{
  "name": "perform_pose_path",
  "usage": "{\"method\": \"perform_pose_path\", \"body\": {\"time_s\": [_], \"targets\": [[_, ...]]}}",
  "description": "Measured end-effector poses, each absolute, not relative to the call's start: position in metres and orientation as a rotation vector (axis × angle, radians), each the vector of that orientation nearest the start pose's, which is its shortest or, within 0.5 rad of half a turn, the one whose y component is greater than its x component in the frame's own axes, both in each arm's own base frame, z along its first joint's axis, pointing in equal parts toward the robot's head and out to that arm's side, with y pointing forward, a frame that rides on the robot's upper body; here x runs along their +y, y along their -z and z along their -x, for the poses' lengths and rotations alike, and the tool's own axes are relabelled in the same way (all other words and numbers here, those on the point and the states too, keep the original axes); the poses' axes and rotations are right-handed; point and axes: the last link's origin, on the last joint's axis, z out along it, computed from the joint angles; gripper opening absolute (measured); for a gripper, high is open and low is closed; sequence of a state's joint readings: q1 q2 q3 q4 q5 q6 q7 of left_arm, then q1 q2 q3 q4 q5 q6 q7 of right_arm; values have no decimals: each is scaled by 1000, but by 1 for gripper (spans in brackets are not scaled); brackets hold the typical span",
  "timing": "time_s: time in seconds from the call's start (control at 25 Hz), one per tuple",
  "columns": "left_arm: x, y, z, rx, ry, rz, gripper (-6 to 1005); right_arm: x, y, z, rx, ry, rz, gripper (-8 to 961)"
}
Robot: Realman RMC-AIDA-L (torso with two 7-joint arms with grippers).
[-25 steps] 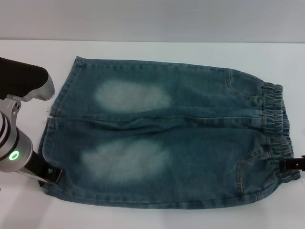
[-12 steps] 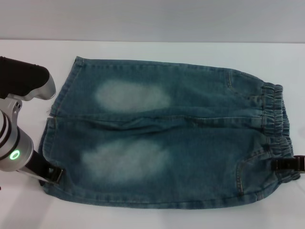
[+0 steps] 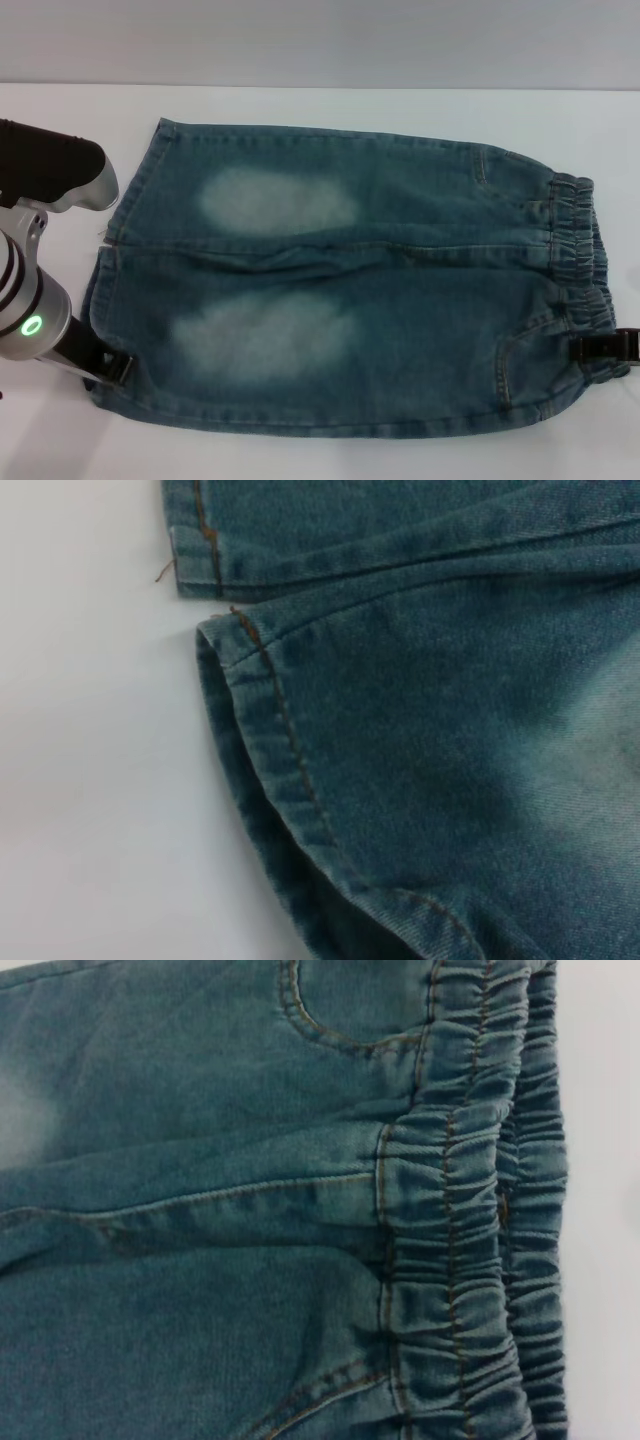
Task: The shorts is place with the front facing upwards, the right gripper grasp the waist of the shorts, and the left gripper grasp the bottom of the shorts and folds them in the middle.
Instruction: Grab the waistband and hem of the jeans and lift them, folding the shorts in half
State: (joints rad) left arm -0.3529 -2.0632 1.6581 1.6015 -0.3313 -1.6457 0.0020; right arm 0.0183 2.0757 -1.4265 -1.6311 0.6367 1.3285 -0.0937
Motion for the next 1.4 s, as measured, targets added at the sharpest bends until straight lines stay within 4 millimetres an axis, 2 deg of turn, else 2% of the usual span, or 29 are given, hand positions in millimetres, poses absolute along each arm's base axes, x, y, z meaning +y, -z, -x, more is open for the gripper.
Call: {"method": "perform_pose_path", "body": {"time_s": [0.96,1.16,1.28,1.4], "targets": [[293,-1,223,-1365,-681,2103,96,269,-27,-283,1693,76,1948,641],[294,-1,222,-1361,-677,2108,99,270,-25,-279,1673,84,1976,407],[294,-1,222,-1361,-670,2115,101,271,-25,-278,1669,86,1983,171],[294,-1,221,-1362,-665,2118,103,271,-26,-276,1670,76,1995,125]]}}
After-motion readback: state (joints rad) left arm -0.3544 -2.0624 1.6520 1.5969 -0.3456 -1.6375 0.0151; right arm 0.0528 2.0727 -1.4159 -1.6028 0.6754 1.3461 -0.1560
